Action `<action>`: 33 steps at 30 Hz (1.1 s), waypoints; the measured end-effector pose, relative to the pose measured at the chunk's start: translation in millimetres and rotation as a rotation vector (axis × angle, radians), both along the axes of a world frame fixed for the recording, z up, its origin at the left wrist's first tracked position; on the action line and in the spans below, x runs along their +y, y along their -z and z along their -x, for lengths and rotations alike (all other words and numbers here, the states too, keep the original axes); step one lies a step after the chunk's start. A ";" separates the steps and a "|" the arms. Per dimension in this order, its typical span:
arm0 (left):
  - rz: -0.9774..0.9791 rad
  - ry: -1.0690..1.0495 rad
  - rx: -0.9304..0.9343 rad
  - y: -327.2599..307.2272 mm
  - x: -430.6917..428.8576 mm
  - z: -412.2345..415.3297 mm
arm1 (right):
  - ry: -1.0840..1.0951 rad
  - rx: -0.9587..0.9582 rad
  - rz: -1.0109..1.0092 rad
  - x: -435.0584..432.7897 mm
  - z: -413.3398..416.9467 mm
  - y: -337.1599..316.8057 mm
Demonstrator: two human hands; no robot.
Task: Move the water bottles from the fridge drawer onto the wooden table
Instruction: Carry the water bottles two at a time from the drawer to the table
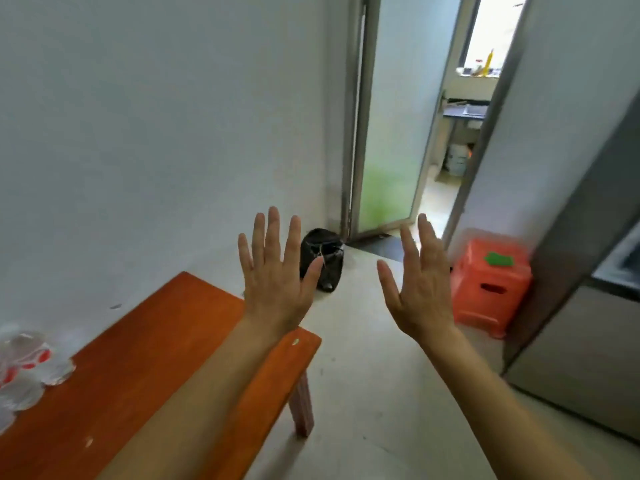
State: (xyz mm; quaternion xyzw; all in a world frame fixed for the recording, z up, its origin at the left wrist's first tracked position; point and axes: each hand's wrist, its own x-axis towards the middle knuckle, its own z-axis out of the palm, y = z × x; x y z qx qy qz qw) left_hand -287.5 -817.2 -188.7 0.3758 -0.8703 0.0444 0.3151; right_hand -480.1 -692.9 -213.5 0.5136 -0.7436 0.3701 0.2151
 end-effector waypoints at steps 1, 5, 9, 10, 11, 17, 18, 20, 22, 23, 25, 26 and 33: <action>0.006 0.052 -0.013 -1.4 21.9 27.9 | 0.066 -0.017 0.022 35.4 23.6 -0.6; 0.013 0.257 -0.020 -3.7 105.9 128.0 | 0.283 -0.088 0.072 162.5 104.1 3.1; 0.020 0.463 -0.024 1.6 174.2 211.8 | 0.472 -0.117 0.075 250.3 164.0 8.0; 0.018 0.513 -0.026 4.3 188.9 233.3 | 0.513 -0.129 0.078 268.0 177.3 10.0; 0.013 0.563 -0.035 7.7 203.2 257.4 | 0.556 -0.137 0.078 285.2 191.2 13.4; -0.020 0.709 -0.057 33.0 249.9 383.8 | 0.678 -0.171 -0.057 342.6 268.7 43.3; -0.031 0.723 -0.079 36.1 256.2 410.3 | 0.698 -0.174 -0.082 350.4 288.9 46.1; -0.056 0.750 -0.121 40.2 272.6 465.7 | 0.747 -0.195 -0.108 368.5 330.3 45.1; -0.059 0.780 -0.155 39.6 290.4 516.0 | 0.798 -0.230 -0.134 387.0 367.7 42.5; -0.053 0.798 -0.163 40.1 299.1 539.9 | 0.824 -0.238 -0.147 396.2 384.1 41.4; -0.059 0.832 -0.198 39.9 318.6 582.1 | 0.884 -0.266 -0.162 415.6 413.8 42.1; -0.076 0.858 -0.222 39.4 329.4 601.8 | 0.917 -0.289 -0.156 426.3 427.5 42.7; -0.081 0.953 -0.338 52.7 408.7 730.9 | 1.020 -0.386 -0.177 504.8 535.1 57.9</action>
